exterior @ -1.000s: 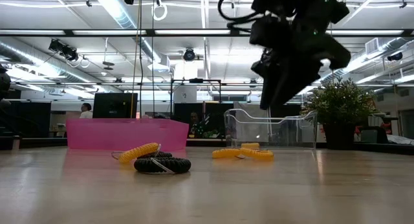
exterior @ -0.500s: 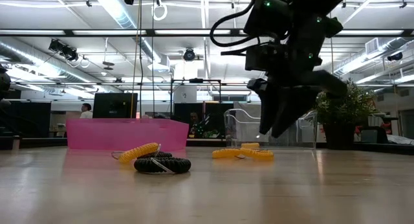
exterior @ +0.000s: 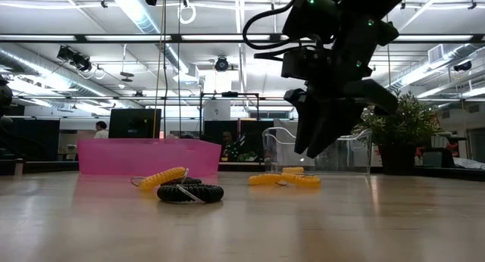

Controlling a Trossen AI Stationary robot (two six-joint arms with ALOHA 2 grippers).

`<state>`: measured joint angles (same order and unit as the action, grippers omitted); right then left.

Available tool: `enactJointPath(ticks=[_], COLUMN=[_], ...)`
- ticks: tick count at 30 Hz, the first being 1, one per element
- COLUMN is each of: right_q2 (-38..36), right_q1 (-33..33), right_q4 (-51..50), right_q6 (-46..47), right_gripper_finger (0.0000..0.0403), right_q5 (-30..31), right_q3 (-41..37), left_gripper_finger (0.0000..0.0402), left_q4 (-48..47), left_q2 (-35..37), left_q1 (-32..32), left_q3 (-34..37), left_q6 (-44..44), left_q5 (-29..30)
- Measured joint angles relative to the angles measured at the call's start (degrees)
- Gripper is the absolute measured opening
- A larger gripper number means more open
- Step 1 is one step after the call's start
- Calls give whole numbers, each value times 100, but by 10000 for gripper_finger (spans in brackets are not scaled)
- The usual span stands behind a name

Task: Sort spring keychains
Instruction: Put the yellow spring keychain into the transparent bin

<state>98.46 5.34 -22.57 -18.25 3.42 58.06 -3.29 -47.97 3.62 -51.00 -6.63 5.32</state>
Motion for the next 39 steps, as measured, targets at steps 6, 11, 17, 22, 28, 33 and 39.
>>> enactJointPath(ticks=[6, 11, 17, 22, 28, 33, 39], right_q2=[261, 394, 408, 408, 408, 408, 434], right_q1=[23, 52, 57, 55, 55, 55, 55], right_q4=[26, 79, 83, 85, 59, 61, 58], right_q6=[174, 287, 293, 279, 277, 288, 294], right_gripper_finger=[153, 153, 153, 140, 110, 82, 60], right_q5=[-134, -144, -81, -79, -82, -87, -151], right_q3=[0, -2, -2, -2, -2, -2, -1], left_gripper_finger=[25, 25, 25, 25, 25, 25, 25], left_q4=[0, 2, 1, 2, 2, 2, 3], left_q2=[0, -2, 0, 0, 0, -2, -1], left_q1=[0, 1, 1, 2, 2, 0, 0], left_q3=[0, 0, 0, 0, 0, 0, 0], left_q6=[0, -2, -2, -4, -6, -8, -9], left_q5=[0, 0, 0, 0, 0, 0, 0])
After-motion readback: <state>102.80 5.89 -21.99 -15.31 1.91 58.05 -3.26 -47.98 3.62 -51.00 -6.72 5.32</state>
